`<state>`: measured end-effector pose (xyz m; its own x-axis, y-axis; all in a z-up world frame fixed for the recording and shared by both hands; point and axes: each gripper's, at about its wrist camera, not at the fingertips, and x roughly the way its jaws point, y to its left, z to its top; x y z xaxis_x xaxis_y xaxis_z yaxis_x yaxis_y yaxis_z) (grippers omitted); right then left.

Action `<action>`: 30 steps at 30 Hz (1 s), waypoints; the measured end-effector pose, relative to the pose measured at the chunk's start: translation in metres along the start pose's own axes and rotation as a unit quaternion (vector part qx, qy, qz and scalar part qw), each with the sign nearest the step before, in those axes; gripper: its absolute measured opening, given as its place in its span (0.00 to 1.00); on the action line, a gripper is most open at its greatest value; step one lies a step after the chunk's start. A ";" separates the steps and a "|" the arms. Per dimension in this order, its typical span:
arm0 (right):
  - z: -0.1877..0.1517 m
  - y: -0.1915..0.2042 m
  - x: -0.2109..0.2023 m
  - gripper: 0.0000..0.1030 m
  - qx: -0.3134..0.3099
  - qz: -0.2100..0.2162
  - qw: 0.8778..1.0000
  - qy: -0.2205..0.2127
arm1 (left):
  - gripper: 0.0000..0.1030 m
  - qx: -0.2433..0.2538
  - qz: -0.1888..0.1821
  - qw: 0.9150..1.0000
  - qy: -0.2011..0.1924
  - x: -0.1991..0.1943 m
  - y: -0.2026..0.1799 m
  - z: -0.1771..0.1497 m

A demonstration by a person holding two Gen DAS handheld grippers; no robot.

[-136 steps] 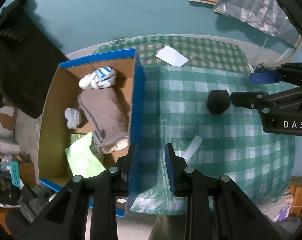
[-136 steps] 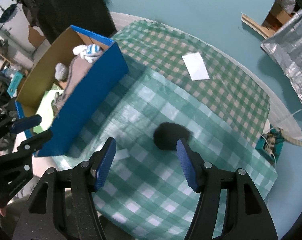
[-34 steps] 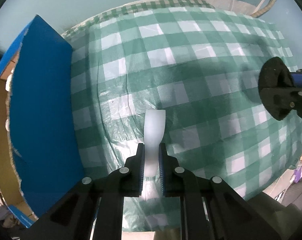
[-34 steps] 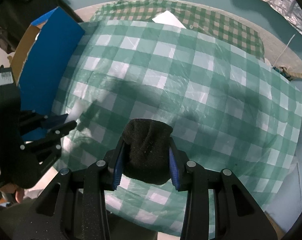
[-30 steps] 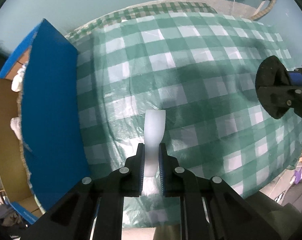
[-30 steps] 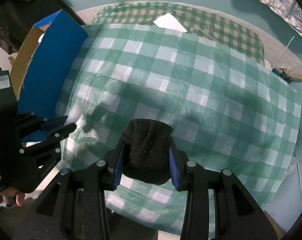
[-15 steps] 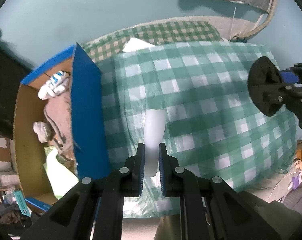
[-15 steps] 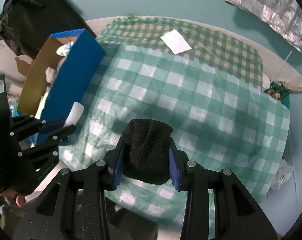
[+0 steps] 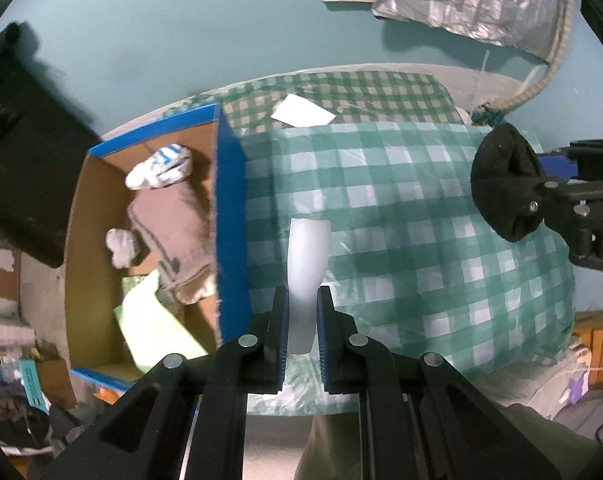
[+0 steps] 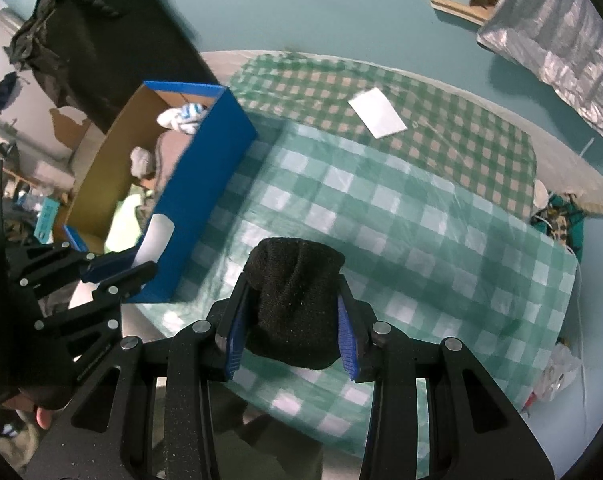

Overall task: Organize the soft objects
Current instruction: 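Carry the tube in the left tool and beanie in the right tool over the box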

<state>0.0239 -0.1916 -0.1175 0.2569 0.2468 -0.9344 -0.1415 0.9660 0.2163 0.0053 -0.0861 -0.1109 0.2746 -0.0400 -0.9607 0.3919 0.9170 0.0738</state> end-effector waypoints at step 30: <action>0.069 0.140 0.040 0.37 -0.110 0.052 0.993 -0.002 | 0.12 -0.138 0.060 0.989 0.011 -0.011 0.147 -0.039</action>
<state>0.0808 -0.0410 -0.1052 0.2340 0.3447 -0.9091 -0.3726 0.8955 0.2436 0.0258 0.0643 -0.1000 0.2842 0.0808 -0.9554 0.1028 0.9881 0.1142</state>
